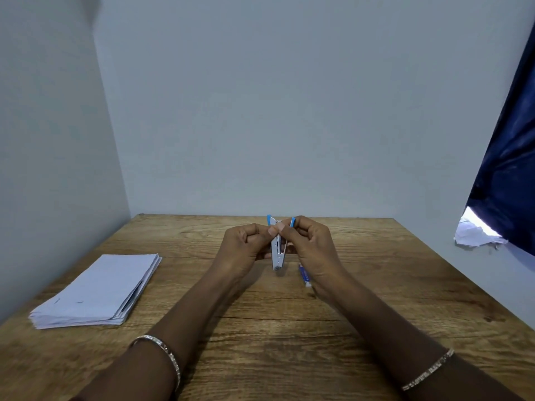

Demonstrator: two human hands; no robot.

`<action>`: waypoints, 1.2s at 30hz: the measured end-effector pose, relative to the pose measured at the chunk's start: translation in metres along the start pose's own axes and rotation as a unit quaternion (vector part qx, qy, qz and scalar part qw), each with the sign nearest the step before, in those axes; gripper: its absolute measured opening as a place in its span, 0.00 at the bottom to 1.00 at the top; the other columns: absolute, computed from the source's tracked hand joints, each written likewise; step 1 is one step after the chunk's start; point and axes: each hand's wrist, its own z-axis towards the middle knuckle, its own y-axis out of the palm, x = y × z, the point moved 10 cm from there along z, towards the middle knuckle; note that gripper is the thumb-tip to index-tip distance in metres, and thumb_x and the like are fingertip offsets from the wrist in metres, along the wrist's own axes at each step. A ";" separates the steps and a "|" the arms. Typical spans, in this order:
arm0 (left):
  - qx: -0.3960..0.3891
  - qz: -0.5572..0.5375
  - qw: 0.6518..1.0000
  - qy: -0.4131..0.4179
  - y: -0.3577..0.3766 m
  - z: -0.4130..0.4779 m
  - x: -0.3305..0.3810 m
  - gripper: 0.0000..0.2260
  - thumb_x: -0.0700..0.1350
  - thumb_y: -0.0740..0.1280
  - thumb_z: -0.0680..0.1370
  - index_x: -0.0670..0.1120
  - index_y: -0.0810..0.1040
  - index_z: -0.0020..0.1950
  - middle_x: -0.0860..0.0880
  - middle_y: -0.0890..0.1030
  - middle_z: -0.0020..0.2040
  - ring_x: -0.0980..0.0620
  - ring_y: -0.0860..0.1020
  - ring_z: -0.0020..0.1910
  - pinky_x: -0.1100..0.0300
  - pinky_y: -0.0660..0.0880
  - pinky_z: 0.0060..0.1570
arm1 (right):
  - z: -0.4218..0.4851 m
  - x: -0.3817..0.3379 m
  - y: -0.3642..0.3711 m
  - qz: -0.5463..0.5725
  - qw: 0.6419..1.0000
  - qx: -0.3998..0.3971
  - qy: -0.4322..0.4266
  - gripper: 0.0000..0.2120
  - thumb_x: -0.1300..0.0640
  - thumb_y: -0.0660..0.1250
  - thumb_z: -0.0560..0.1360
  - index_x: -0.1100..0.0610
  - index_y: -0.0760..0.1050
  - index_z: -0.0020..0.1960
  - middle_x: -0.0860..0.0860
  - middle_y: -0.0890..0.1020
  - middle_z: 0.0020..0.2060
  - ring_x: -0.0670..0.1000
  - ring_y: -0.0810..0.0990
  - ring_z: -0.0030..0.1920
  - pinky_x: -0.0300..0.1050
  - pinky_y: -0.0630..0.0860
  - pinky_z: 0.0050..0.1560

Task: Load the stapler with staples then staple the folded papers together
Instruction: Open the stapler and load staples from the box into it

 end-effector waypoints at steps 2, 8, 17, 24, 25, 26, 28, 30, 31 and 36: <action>-0.004 0.018 1.000 0.013 0.002 -0.002 0.004 0.15 0.47 0.72 0.77 0.33 0.84 0.49 0.42 0.88 0.40 0.49 0.86 0.39 0.60 0.82 0.41 | -0.001 -0.005 -0.001 -0.022 0.999 0.019 -0.022 0.11 0.51 0.73 0.76 0.60 0.83 0.47 0.61 0.86 0.45 0.63 0.86 0.50 0.64 0.83 0.52; -0.002 0.040 0.999 0.026 0.005 -0.006 0.012 0.14 0.43 0.67 0.80 0.32 0.82 0.53 0.38 0.86 0.43 0.50 0.85 0.37 0.59 0.83 0.42 | -0.004 -0.015 0.001 -0.106 0.991 0.055 -0.057 0.17 0.44 0.70 0.74 0.59 0.79 0.47 0.64 0.84 0.43 0.66 0.83 0.48 0.65 0.82 0.47; -0.018 -0.012 1.000 0.000 0.016 -0.009 0.003 0.11 0.44 0.64 0.82 0.36 0.80 0.53 0.49 0.84 0.36 0.53 0.82 0.36 0.60 0.80 0.35 | -0.008 -0.027 0.007 -0.201 0.974 0.060 -0.084 0.11 0.52 0.66 0.80 0.61 0.73 0.48 0.59 0.81 0.43 0.59 0.80 0.44 0.56 0.79 0.42; 0.007 -0.048 0.999 -0.017 0.014 -0.007 -0.007 0.14 0.47 0.61 0.84 0.36 0.76 0.55 0.50 0.84 0.37 0.56 0.83 0.36 0.62 0.79 0.35 | -0.008 -0.013 0.005 -0.173 0.981 0.069 -0.054 0.06 0.53 0.59 0.83 0.56 0.68 0.51 0.59 0.81 0.42 0.56 0.80 0.39 0.52 0.78 0.37; 0.014 -0.062 0.998 -0.018 0.013 -0.007 -0.007 0.13 0.47 0.61 0.84 0.36 0.76 0.56 0.49 0.85 0.39 0.55 0.84 0.37 0.62 0.79 0.35 | -0.007 -0.011 0.005 -0.154 0.985 0.067 -0.046 0.06 0.53 0.59 0.84 0.56 0.69 0.53 0.59 0.83 0.44 0.57 0.83 0.43 0.55 0.80 0.40; 0.022 -0.072 0.997 -0.016 0.012 -0.007 -0.006 0.13 0.47 0.61 0.84 0.38 0.75 0.56 0.48 0.85 0.41 0.55 0.84 0.38 0.62 0.79 0.36 | -0.006 -0.010 0.005 -0.138 0.987 0.069 -0.041 0.07 0.52 0.59 0.84 0.55 0.70 0.53 0.57 0.84 0.45 0.56 0.85 0.45 0.54 0.82 0.41; 0.043 -0.097 0.994 -0.009 0.007 -0.006 -0.003 0.11 0.47 0.61 0.84 0.40 0.75 0.53 0.47 0.86 0.42 0.54 0.85 0.41 0.62 0.80 0.37 | -0.004 -0.006 0.001 -0.116 0.989 0.084 -0.028 0.09 0.48 0.60 0.84 0.54 0.72 0.54 0.53 0.85 0.46 0.54 0.86 0.47 0.54 0.84 0.44; 0.061 -0.138 0.988 -0.009 0.001 -0.005 0.000 0.09 0.47 0.61 0.84 0.41 0.75 0.51 0.46 0.86 0.46 0.51 0.86 0.47 0.61 0.81 0.39 | 0.000 0.000 -0.012 -0.115 0.986 0.119 0.006 0.12 0.44 0.60 0.83 0.53 0.74 0.54 0.52 0.84 0.46 0.53 0.86 0.45 0.56 0.85 0.46; 0.064 -0.157 0.985 -0.016 -0.001 -0.004 0.000 0.09 0.47 0.62 0.83 0.42 0.75 0.50 0.44 0.85 0.49 0.49 0.86 0.52 0.60 0.82 0.41 | 0.002 0.003 -0.019 -0.105 0.985 0.132 0.027 0.13 0.44 0.61 0.82 0.54 0.75 0.54 0.52 0.83 0.45 0.51 0.87 0.41 0.55 0.85 0.46; 0.004 -0.244 0.965 -0.096 0.014 -0.008 -0.002 0.15 0.51 0.68 0.77 0.40 0.76 0.54 0.37 0.80 0.63 0.41 0.80 0.63 0.49 0.83 0.53 | 0.013 0.004 -0.046 0.002 0.987 0.152 0.054 0.13 0.54 0.68 0.81 0.59 0.77 0.62 0.53 0.84 0.42 0.45 0.84 0.29 0.54 0.83 0.48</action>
